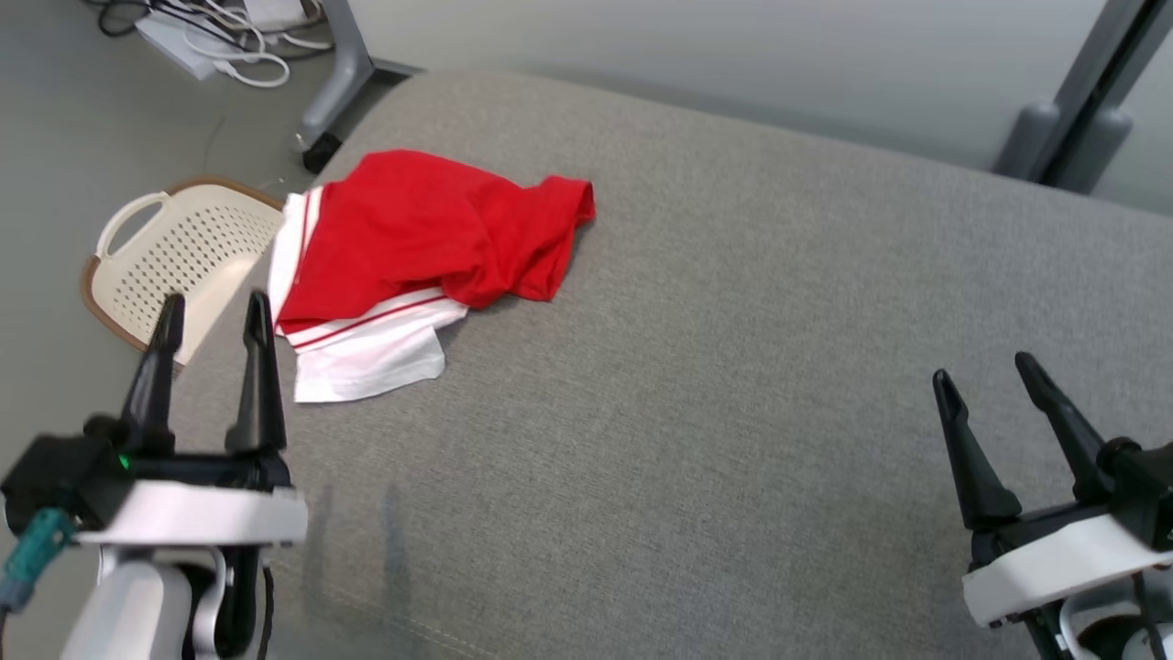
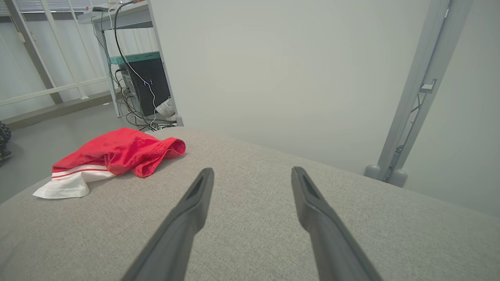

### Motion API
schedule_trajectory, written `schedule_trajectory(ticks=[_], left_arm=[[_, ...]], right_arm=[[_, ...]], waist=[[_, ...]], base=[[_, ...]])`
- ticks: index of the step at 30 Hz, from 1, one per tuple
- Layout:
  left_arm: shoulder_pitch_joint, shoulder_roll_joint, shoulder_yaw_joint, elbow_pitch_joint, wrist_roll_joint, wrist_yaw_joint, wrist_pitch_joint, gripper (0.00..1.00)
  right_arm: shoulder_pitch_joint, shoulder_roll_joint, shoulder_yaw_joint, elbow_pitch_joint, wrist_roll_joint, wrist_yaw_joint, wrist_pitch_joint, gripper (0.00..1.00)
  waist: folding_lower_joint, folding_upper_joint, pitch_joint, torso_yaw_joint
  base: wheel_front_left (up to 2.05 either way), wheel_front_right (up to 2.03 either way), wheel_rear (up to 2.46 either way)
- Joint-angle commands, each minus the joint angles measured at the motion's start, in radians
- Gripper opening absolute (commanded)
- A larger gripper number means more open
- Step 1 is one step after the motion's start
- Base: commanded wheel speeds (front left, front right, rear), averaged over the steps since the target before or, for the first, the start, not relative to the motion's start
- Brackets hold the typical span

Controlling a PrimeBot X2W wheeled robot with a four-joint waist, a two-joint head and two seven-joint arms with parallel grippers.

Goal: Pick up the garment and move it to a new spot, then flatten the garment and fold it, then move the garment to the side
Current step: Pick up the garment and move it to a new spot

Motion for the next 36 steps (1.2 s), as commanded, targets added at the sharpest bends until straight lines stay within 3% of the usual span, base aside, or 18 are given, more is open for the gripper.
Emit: schedule_trajectory(ticks=[1, 7, 20, 29, 34, 35, 36], left_arm=[[-0.022, 0.004, 0.007, 0.004, 0.001, -0.003, -0.004, 1.0], [-0.181, 0.002, 0.032, 0.099, -0.025, -0.045, -0.007, 1.0], [-0.41, -0.017, 0.003, 0.518, -0.128, -0.166, 0.014, 1.0], [-0.534, -0.007, -0.068, 0.767, -0.188, -0.191, 0.04, 1.0], [-0.556, 0.015, -0.136, 0.821, -0.26, -0.192, 0.091, 1.0], [-0.555, 0.026, -0.145, 0.829, -0.264, -0.192, 0.082, 0.48], [-0.553, 0.033, -0.151, 0.835, -0.272, -0.192, 0.072, 0.06]], right_arm=[[-0.015, -0.01, -0.005, -0.008, -0.007, 0.0, 0.004, 1.0], [-0.068, -0.024, -0.01, -0.061, -0.022, 0.0, 0.031, 1.0], [-0.143, -0.03, -0.022, -0.084, -0.038, 0.0, 0.027, 1.0], [-0.177, -0.036, -0.012, -0.066, -0.031, 0.0, 0.021, 1.0], [-0.178, -0.03, -0.005, -0.055, -0.03, 0.0, 0.007, 1.0], [-0.177, -0.029, -0.004, -0.051, -0.027, 0.0, 0.002, 1.0], [-0.176, -0.027, -0.001, -0.045, -0.026, 0.0, -0.003, 1.0]], waist=[[0.0, -0.0001, 0.052, -0.031], [0.0, -0.0001, 0.176, -0.082], [0.0, -0.0001, 0.335, -0.134], [0.0, -0.0001, 0.365, -0.143], [0.0, -0.0001, 0.353, -0.158], [0.0, -0.0001, 0.346, -0.162], [0.0, -0.0001, 0.34, -0.167]], base=[[0.0, 0.0, 0.0], [0.0, 0.0, 0.0], [0.0, 0.0, 0.0], [0.0, 0.0, 0.0], [0.0, 0.0, 0.0], [0.0, 0.0, 0.0], [0.0, 0.0, 0.0]])
